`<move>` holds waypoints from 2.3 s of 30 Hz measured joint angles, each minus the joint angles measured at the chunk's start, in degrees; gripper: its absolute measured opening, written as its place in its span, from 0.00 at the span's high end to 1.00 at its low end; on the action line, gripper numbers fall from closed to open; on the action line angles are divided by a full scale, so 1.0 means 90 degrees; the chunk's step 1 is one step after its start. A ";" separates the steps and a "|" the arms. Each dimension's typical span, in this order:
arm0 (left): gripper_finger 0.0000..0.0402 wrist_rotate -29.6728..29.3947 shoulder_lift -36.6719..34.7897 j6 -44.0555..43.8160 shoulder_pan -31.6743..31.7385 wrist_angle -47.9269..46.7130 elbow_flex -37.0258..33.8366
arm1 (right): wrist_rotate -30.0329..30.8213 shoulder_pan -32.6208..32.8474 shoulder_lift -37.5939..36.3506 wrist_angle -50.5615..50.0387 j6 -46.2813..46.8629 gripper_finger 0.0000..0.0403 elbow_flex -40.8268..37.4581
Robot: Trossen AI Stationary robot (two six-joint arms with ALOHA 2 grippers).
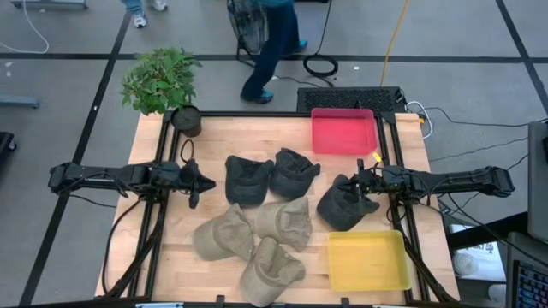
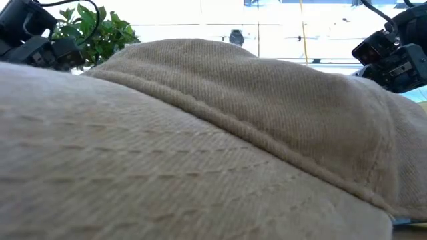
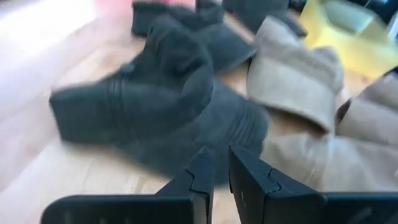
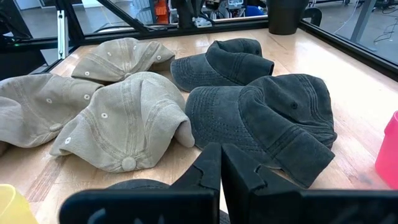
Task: Pick & Place hat
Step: Put the right black cap into the red bin
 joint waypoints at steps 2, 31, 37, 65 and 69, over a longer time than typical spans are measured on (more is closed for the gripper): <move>0.87 0.0000 0.0000 -0.0004 0.0000 0.0262 0.0000 | 0.0000 -0.0001 -0.0001 0.0004 0.0001 1.00 -0.0001; 0.87 -0.0551 0.0002 -0.2950 0.0000 0.2988 0.0002 | 0.2026 -0.0002 -0.0002 0.3684 0.3646 1.00 -0.0002; 0.87 -0.0691 0.0004 -0.3344 0.0000 0.3224 0.0002 | 0.2012 -0.0002 0.0000 0.3668 0.3472 1.00 -0.0002; 0.87 -0.0639 0.0005 -0.3673 0.0000 0.3198 0.0002 | 0.2030 -0.0002 0.0007 0.3618 0.4336 1.00 -0.0002; 0.87 -0.0641 0.0002 -0.3655 0.0000 0.3109 0.0002 | 0.2030 -0.0002 0.0006 0.3677 0.4508 1.00 -0.0002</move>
